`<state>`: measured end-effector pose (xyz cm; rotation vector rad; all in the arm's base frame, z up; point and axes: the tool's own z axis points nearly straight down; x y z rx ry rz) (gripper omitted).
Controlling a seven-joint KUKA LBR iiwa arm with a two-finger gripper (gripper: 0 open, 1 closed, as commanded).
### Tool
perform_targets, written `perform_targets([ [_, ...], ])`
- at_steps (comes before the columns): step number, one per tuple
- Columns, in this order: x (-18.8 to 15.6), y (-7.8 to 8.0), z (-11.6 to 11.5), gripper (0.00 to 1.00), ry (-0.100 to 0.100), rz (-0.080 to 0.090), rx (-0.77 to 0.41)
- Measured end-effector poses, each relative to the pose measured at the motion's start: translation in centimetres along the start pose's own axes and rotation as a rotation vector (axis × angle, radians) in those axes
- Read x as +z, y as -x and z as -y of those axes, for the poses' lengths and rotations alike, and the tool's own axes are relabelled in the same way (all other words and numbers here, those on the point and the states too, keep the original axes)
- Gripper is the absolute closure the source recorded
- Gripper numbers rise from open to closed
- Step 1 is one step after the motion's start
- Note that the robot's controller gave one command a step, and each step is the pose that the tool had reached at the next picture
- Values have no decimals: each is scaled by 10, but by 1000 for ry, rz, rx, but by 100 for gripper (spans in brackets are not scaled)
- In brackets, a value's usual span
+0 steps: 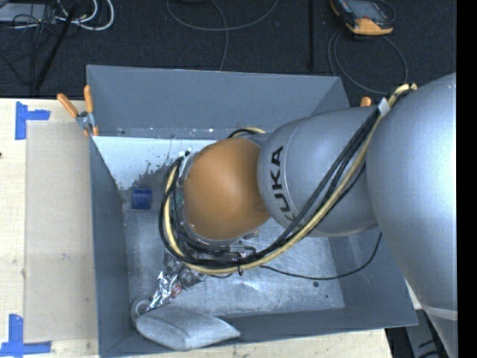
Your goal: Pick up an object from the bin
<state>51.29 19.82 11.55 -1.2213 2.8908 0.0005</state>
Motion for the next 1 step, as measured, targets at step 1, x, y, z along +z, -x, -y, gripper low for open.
perform_targets([
  [1, -107, 1, 18, 100, -3, 5, 3],
])
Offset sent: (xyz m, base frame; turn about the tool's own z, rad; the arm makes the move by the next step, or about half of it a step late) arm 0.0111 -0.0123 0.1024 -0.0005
